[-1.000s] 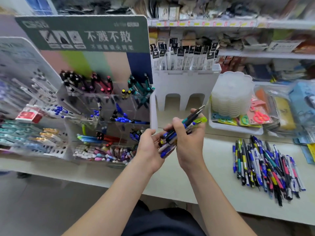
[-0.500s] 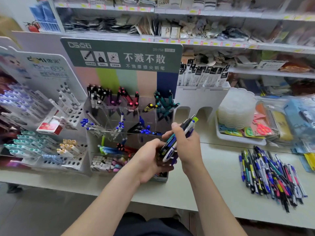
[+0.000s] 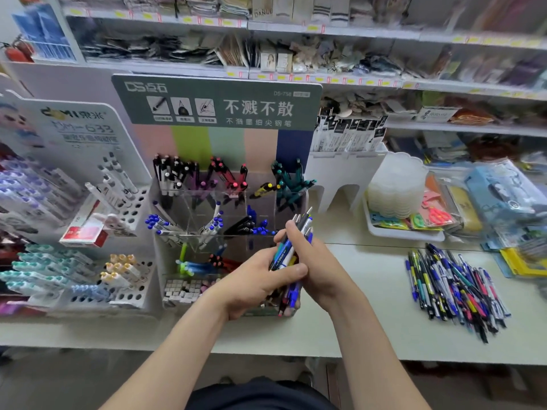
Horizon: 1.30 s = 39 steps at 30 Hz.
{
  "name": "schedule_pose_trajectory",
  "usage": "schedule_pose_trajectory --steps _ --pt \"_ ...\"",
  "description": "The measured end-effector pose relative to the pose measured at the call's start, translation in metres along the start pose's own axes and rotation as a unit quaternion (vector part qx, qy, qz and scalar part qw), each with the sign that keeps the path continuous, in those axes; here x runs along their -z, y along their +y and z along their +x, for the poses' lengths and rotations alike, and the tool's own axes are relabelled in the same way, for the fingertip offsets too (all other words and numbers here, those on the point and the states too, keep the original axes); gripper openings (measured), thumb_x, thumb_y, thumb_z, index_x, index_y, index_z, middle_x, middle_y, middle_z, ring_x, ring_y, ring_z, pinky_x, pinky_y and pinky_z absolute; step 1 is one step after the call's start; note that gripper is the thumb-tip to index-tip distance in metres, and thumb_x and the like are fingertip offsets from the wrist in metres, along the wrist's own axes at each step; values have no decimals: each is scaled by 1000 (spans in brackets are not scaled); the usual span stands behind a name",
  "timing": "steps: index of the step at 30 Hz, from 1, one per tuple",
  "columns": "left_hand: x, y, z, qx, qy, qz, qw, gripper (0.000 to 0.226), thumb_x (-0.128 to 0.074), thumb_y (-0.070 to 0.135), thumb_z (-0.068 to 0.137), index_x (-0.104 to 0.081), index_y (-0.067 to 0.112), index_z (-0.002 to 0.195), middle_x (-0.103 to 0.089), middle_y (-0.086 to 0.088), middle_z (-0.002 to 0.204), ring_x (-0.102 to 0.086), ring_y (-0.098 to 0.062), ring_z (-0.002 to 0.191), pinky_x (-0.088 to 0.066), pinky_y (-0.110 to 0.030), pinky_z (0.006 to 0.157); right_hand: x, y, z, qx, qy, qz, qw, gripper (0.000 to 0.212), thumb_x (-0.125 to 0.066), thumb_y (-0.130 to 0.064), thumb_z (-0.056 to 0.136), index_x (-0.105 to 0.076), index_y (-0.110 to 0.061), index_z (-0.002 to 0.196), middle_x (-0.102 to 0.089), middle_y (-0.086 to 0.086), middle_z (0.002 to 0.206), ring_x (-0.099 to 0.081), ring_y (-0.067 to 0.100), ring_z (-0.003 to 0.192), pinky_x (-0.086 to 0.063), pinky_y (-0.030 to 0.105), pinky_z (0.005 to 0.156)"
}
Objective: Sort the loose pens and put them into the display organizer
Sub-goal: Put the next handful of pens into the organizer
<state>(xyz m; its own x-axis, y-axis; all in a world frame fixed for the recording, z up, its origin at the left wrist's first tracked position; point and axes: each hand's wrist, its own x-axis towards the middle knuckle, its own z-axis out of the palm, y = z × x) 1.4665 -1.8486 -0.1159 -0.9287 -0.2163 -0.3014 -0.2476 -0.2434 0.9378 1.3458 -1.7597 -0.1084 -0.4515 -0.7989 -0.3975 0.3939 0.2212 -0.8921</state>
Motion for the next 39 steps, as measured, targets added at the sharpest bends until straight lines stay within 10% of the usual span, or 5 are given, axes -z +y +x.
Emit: schedule_pose_trajectory --steps 6,18,26,34,39 --pt "0 1 -1 -12 54 -71 996 20 -56 19 110 -59 -1 112 -64 -16 88 -61 -24 65 -46 -29 46 6 5 -5 60 -8 -21 998 45 -48 -47 111 -68 -7 120 -63 26 82 -51 27 49 -49 34 47" --pt "14 15 -1 39 80 -240 967 28 -58 10 105 -65 6 132 -73 -19 104 -73 -28 85 -59 -36 57 -3 5 5 192 159 -201 948 36 -61 -45 105 -75 -16 89 -64 19 72 -57 17 57 -53 31 49" --pt "18 8 -6 13 107 -143 984 24 -59 9 107 -62 6 130 -77 -12 114 -73 -28 92 -60 -39 59 -19 -4 7 298 310 -173 886 29 -54 -31 111 -71 -21 90 -61 -11 64 -58 13 58 -42 23 57" --pt "15 -7 -6 -33 113 8 993 22 -65 25 106 -63 26 128 -62 -9 88 -57 -29 79 -50 -42 66 -14 -2 10 272 217 -237 907 22 -65 -38 105 -77 -29 88 -62 -7 66 -50 10 61 -40 23 59" --pt "22 -3 -8 -59 95 54 992 34 -63 32 108 -58 38 141 -73 -8 120 -69 -17 115 -54 -36 102 -11 -7 4 244 188 -178 935 14 -75 -35 99 -82 -26 90 -56 -5 57 -45 5 55 -40 18 54"
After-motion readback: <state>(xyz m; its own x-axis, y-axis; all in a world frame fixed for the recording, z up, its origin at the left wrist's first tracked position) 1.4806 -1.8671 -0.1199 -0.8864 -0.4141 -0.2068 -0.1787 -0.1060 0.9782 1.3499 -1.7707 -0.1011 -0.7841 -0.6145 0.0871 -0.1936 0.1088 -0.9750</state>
